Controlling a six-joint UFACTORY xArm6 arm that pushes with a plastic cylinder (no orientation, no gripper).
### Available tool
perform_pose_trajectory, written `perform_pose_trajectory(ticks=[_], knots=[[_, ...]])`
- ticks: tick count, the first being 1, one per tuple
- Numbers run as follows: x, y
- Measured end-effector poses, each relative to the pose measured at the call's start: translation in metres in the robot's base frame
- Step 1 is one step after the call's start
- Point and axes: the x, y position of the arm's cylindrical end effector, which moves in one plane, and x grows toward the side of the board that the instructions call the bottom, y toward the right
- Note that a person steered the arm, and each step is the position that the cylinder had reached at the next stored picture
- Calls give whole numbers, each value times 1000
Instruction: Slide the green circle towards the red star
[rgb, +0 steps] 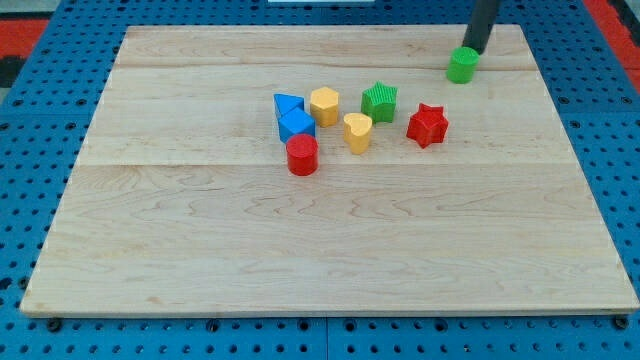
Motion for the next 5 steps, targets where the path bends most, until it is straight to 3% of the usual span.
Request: perform_pose_trajectory(ticks=[1,4,5], knots=[[6,-2],[90,15],[83,23]])
